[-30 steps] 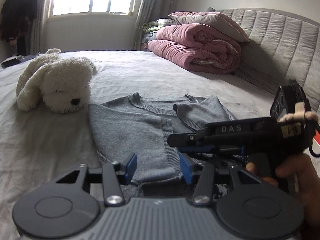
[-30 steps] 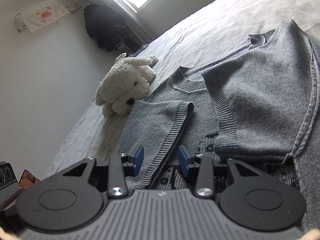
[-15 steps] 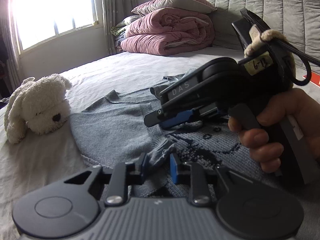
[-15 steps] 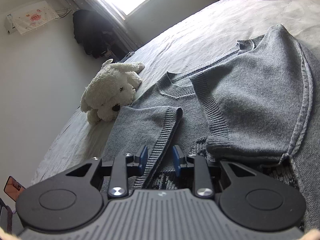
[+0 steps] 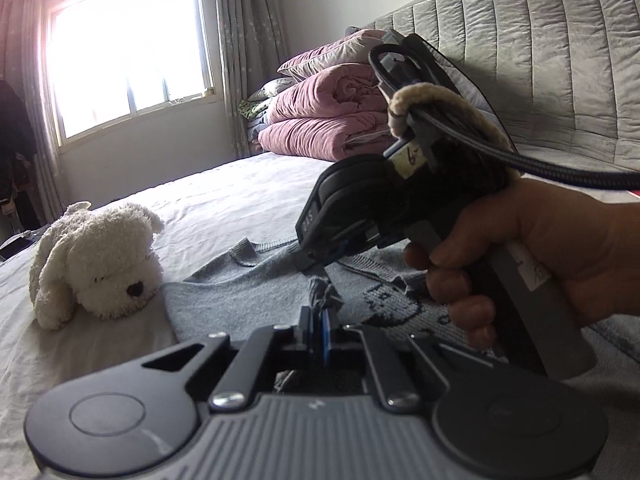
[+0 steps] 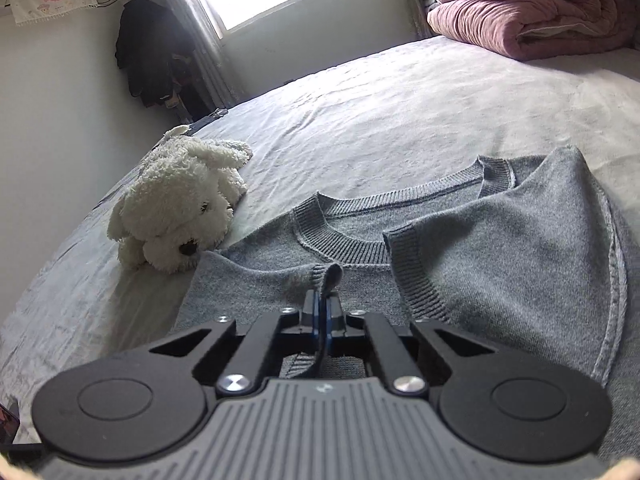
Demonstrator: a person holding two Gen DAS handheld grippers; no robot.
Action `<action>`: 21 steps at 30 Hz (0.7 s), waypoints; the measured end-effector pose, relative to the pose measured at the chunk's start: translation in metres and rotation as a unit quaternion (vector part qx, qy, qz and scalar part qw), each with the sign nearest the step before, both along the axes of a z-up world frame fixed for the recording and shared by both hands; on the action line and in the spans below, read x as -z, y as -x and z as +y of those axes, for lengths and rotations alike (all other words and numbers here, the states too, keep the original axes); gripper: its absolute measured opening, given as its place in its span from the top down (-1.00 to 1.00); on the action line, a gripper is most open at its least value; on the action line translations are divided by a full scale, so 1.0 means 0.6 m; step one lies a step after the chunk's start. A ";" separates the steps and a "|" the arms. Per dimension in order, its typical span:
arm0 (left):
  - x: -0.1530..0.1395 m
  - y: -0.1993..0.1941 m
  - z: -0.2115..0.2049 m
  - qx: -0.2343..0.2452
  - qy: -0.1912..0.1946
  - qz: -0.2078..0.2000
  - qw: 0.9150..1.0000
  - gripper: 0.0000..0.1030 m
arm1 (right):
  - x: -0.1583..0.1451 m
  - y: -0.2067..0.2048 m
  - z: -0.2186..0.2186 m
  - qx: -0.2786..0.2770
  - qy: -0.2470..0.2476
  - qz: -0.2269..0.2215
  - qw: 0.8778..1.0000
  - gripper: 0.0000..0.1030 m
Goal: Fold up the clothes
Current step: 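Fold the held sleeve over the sweater body with both tools, then open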
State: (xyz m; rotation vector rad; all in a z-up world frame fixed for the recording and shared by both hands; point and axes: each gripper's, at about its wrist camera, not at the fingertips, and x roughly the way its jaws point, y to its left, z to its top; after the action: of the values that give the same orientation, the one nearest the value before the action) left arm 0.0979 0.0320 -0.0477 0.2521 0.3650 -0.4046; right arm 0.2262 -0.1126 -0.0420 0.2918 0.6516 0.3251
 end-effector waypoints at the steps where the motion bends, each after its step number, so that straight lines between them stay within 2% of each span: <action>1: -0.001 -0.001 -0.002 0.001 0.002 -0.003 1.000 0.92 | -0.005 -0.001 -0.002 -0.003 0.005 -0.004 1.000 0.92; 7: -0.003 -0.023 -0.031 0.005 -0.001 -0.008 1.000 0.92 | -0.011 -0.022 -0.021 -0.009 0.013 -0.003 1.000 0.92; 17: 0.035 -0.040 -0.090 0.034 -0.074 0.019 0.996 0.90 | 0.022 -0.042 -0.065 0.012 -0.008 0.022 1.000 0.92; 21: 0.039 -0.037 -0.093 0.047 -0.085 0.024 0.995 0.79 | 0.031 -0.035 -0.073 0.017 -0.031 0.029 0.999 0.89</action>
State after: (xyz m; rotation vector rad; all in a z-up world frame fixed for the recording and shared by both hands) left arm 0.1199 -0.0238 -0.0713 0.4273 0.4362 -0.4725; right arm 0.2474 -0.1567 -0.0607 0.3732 0.6935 0.3061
